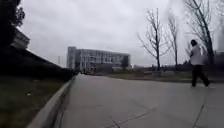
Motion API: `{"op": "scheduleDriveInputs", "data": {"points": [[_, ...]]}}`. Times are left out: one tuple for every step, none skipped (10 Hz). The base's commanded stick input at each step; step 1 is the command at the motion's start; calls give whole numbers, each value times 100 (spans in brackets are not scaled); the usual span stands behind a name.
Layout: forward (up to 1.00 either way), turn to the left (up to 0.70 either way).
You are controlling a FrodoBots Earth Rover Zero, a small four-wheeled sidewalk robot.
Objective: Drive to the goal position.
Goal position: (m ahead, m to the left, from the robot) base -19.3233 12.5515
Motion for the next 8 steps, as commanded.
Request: {"op": "scheduleDriveInputs", "data": {"points": [[45,-27],[45,-27],[45,-27],[45,-27],[45,-27],[45,-27],[45,-27],[45,-27]]}}
